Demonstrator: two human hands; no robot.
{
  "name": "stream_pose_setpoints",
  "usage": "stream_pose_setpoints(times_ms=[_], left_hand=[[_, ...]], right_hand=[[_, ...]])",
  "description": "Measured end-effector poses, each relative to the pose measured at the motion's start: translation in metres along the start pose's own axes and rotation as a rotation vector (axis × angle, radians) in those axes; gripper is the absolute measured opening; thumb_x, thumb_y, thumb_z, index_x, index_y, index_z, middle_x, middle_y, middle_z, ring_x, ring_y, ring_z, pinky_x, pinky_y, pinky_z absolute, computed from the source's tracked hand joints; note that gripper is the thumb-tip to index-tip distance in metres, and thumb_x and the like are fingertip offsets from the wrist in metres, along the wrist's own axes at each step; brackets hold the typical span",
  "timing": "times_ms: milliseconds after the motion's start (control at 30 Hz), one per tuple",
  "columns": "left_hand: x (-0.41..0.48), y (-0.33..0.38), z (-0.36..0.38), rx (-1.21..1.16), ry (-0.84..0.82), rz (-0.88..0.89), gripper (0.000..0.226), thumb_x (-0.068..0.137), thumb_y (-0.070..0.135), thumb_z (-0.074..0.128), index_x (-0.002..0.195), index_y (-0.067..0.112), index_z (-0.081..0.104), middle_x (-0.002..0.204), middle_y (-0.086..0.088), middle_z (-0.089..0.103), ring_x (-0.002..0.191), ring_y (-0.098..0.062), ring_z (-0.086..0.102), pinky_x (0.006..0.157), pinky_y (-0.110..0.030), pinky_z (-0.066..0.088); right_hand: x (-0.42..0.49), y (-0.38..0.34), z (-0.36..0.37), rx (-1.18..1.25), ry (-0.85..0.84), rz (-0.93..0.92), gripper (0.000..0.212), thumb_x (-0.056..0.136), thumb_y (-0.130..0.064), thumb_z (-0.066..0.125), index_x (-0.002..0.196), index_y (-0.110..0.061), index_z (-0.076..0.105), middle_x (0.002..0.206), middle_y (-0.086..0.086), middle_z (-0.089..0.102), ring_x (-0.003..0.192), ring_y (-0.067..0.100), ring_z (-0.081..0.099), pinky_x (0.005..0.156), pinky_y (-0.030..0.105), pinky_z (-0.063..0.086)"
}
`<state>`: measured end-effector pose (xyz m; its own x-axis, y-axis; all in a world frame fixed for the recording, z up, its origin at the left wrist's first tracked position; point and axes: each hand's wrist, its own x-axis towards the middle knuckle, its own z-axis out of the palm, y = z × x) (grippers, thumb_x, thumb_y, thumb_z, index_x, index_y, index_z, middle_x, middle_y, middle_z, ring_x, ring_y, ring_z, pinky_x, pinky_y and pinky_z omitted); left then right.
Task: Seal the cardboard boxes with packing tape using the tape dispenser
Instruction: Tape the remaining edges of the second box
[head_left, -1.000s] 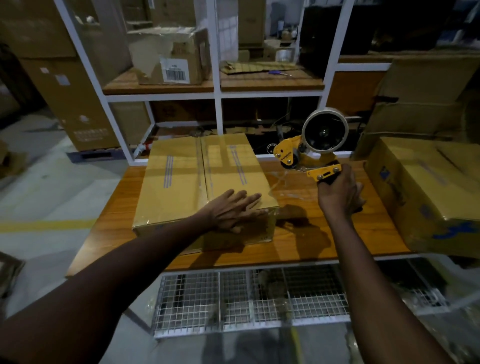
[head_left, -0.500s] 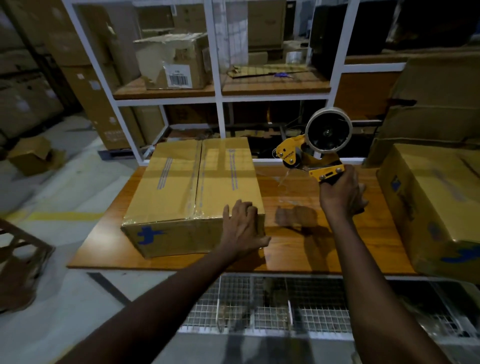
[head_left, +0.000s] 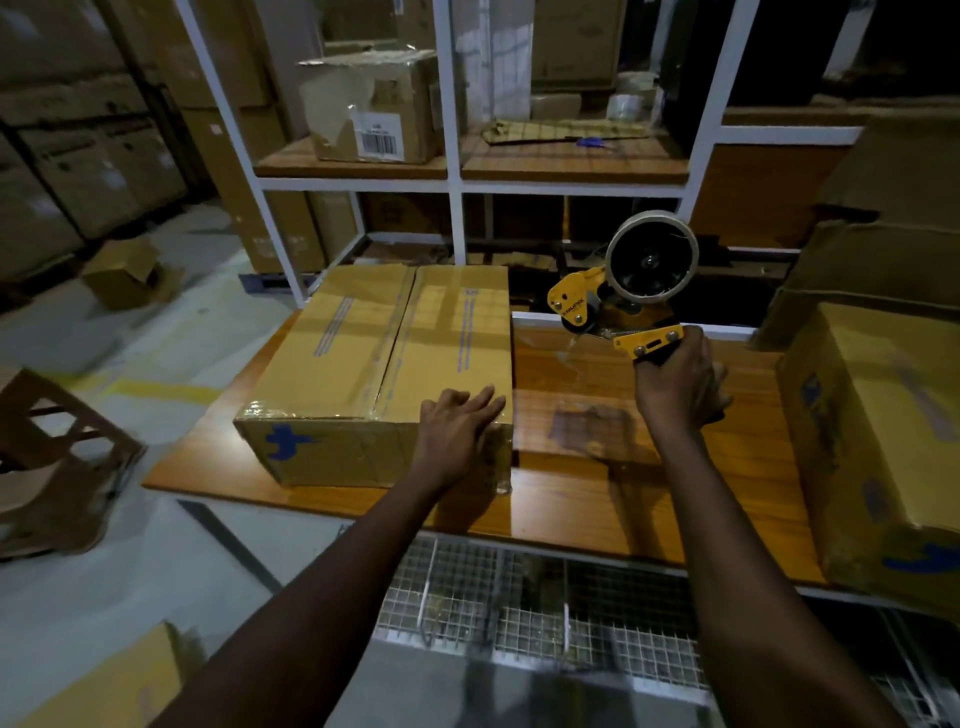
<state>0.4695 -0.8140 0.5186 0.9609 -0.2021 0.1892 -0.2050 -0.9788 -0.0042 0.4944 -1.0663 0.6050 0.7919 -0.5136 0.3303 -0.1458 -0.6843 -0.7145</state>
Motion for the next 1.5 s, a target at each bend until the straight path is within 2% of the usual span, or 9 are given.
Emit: stream_pose_setpoints(times_ms=[233, 433, 600, 733, 800, 967, 1267, 1400, 1500], left_hand=[[-0.014, 0.001, -0.004, 0.052, -0.058, -0.014, 0.084, 0.088, 0.077, 0.019, 0.155, 0.027, 0.023, 0.163, 0.006, 0.021, 0.136, -0.024, 0.032, 0.095, -0.042, 0.035], [-0.019, -0.003, -0.001, 0.14, -0.027, 0.043, 0.06, 0.103, 0.045, 0.036, 0.156, 0.028, 0.014, 0.162, -0.002, 0.019, 0.127, -0.028, 0.037, 0.089, -0.043, 0.036], [-0.051, -0.069, -0.015, 0.07, 0.061, 0.269, 0.06, 0.094, 0.061, 0.029, 0.144, 0.033, 0.046, 0.15, 0.004, 0.047, 0.106, -0.024, 0.052, 0.075, -0.037, 0.035], [-0.077, -0.076, -0.039, 0.032, 0.059, -0.043, 0.067, 0.076, 0.074, 0.034, 0.11, 0.023, 0.062, 0.106, 0.001, 0.071, 0.101, -0.027, 0.056, 0.078, -0.04, 0.034], [-0.073, -0.064, -0.043, 0.018, -0.02, -0.148, 0.067, 0.072, 0.076, 0.042, 0.111, 0.024, 0.056, 0.115, -0.002, 0.065, 0.113, -0.029, 0.051, 0.087, -0.043, 0.034], [-0.071, -0.063, -0.028, 0.007, -0.213, -0.098, 0.079, 0.096, 0.049, 0.044, 0.157, 0.018, 0.005, 0.165, -0.012, -0.001, 0.149, -0.043, 0.002, 0.115, -0.066, 0.009], [-0.132, -0.196, -0.042, 0.069, -0.277, 0.205, 0.087, 0.094, 0.041, 0.056, 0.158, 0.027, -0.003, 0.166, 0.002, -0.009, 0.151, -0.029, -0.003, 0.119, -0.057, 0.007], [-0.155, -0.278, -0.057, 0.144, -0.249, 0.029, 0.078, 0.098, 0.03, 0.051, 0.158, 0.026, 0.002, 0.166, 0.004, -0.002, 0.152, -0.029, 0.002, 0.118, -0.057, 0.004], [-0.149, -0.327, -0.054, 0.274, -0.269, -0.239, 0.081, 0.095, 0.052, 0.046, 0.158, 0.02, 0.006, 0.166, 0.0, 0.003, 0.151, -0.033, 0.002, 0.115, -0.065, 0.007]], right_hand=[[-0.001, -0.003, 0.0, 0.008, -0.011, -0.016, 0.035, 0.086, -0.023, 0.062, 0.119, -0.017, 0.051, 0.131, 0.006, 0.054, 0.123, 0.037, 0.041, 0.098, 0.05, 0.028], [-0.007, -0.017, 0.006, -0.001, -0.005, -0.041, 0.036, 0.087, -0.025, 0.061, 0.12, -0.019, 0.05, 0.13, 0.004, 0.054, 0.121, 0.037, 0.041, 0.097, 0.051, 0.028], [-0.02, -0.036, 0.012, -0.012, 0.009, -0.096, 0.031, 0.085, -0.021, 0.059, 0.114, -0.019, 0.049, 0.124, 0.005, 0.054, 0.116, 0.037, 0.042, 0.091, 0.047, 0.028], [-0.036, -0.06, 0.023, -0.012, 0.014, -0.111, 0.032, 0.085, -0.021, 0.059, 0.115, -0.019, 0.048, 0.122, 0.006, 0.053, 0.116, 0.038, 0.042, 0.091, 0.048, 0.028], [-0.048, -0.077, 0.034, 0.006, 0.004, -0.118, 0.032, 0.086, -0.024, 0.058, 0.116, -0.019, 0.048, 0.124, 0.006, 0.054, 0.117, 0.038, 0.042, 0.092, 0.049, 0.029], [-0.077, -0.118, 0.059, 0.018, -0.032, -0.15, 0.028, 0.088, -0.026, 0.058, 0.114, -0.018, 0.049, 0.123, 0.006, 0.053, 0.117, 0.039, 0.042, 0.092, 0.049, 0.028], [-0.122, -0.181, 0.096, 0.022, -0.059, -0.219, 0.028, 0.086, -0.02, 0.059, 0.112, -0.017, 0.049, 0.119, 0.007, 0.053, 0.113, 0.036, 0.041, 0.088, 0.045, 0.028], [-0.141, -0.199, 0.112, 0.012, -0.063, -0.227, 0.031, 0.086, -0.02, 0.059, 0.115, -0.018, 0.049, 0.122, 0.007, 0.054, 0.115, 0.036, 0.041, 0.09, 0.047, 0.029], [-0.154, -0.202, 0.117, 0.009, -0.061, -0.225, 0.032, 0.086, -0.02, 0.06, 0.116, -0.018, 0.049, 0.123, 0.006, 0.054, 0.116, 0.036, 0.041, 0.09, 0.046, 0.029]])
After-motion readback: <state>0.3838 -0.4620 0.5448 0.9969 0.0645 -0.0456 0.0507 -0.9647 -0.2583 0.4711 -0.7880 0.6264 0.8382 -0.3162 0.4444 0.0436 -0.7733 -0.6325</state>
